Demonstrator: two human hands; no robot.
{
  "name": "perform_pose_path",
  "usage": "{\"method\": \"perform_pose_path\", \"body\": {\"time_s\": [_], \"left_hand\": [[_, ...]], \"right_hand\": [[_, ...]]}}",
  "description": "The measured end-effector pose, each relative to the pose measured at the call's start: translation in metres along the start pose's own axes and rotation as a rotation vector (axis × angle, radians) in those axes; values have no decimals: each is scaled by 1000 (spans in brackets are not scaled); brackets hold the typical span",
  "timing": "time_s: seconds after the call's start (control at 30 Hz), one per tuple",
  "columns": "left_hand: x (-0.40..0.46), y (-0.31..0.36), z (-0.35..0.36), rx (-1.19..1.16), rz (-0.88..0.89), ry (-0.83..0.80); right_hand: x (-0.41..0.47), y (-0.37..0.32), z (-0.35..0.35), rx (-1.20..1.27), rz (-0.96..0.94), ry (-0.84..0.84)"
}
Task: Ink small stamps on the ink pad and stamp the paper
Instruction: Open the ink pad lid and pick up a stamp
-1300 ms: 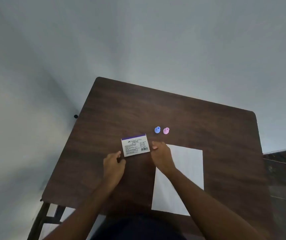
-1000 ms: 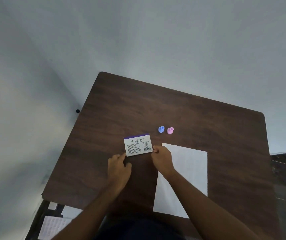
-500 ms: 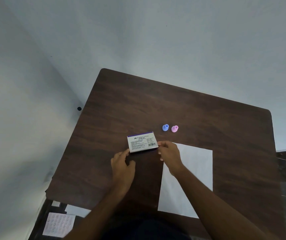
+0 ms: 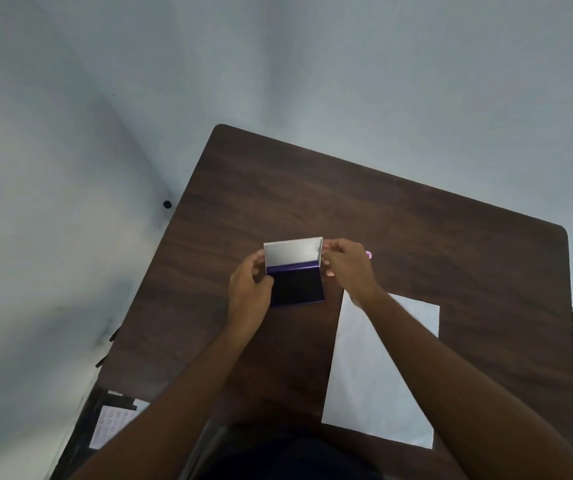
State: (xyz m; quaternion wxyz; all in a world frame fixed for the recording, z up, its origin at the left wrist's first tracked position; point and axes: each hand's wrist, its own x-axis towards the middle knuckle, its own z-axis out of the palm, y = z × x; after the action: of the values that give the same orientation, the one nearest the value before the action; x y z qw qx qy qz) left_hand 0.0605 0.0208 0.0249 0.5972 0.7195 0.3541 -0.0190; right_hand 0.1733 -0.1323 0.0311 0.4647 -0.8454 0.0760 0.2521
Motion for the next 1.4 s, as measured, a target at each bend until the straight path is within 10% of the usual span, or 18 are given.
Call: {"method": "perform_pose_path", "body": {"time_s": [0.67,1.4], "left_hand": [[44,-13,13,-9,-209,32],[12,-5,18,237,153,-85]], "right_hand": [[34,-20,21,-272,88,-12],[38,20,-22,-852,-298,96]]}}
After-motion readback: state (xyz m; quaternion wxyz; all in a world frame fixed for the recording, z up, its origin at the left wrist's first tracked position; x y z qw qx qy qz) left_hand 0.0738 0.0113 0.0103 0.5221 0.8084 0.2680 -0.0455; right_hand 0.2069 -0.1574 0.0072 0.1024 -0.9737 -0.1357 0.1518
